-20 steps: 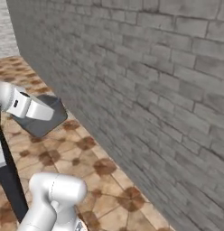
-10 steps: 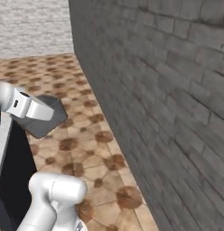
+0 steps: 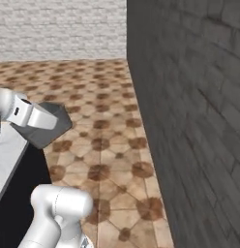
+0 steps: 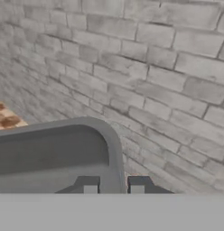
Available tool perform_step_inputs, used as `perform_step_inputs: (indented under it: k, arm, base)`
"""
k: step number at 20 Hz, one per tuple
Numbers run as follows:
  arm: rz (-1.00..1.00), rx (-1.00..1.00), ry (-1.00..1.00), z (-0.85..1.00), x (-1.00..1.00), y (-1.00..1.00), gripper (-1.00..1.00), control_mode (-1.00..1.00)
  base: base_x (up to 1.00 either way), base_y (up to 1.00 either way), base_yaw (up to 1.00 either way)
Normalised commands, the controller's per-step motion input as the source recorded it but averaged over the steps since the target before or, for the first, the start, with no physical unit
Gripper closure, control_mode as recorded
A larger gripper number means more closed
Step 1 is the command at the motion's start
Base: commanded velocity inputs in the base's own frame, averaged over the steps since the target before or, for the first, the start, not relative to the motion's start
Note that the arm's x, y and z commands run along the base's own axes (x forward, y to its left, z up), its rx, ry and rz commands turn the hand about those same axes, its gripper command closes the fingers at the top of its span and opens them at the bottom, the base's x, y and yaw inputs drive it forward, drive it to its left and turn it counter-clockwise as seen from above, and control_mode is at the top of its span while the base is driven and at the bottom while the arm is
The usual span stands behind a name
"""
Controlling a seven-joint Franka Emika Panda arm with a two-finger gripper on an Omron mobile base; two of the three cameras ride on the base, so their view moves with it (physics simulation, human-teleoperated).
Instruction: Retrieve the tupperware and aluminum foil from the cabinet and place them on the dining counter near the plate with tomato and fish to prepare for storing leftovers.
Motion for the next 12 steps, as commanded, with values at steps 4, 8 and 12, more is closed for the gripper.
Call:
perform_step_inputs:
  k: [4,8,12]
  arm:
    - [0.0,0.0,0.0,0.0,0.0,0.0,1.0,1.0]
    - [0.0,0.0,0.0,0.0,0.0,0.0,1.0,1.0]
    - [0.0,0.0,0.0,0.0,0.0,0.0,1.0,1.0]
  base:
    - [1.0,-0.14,0.34]
    - [1.0,-0.18,0.31]
    - [1.0,-0.21,0.29]
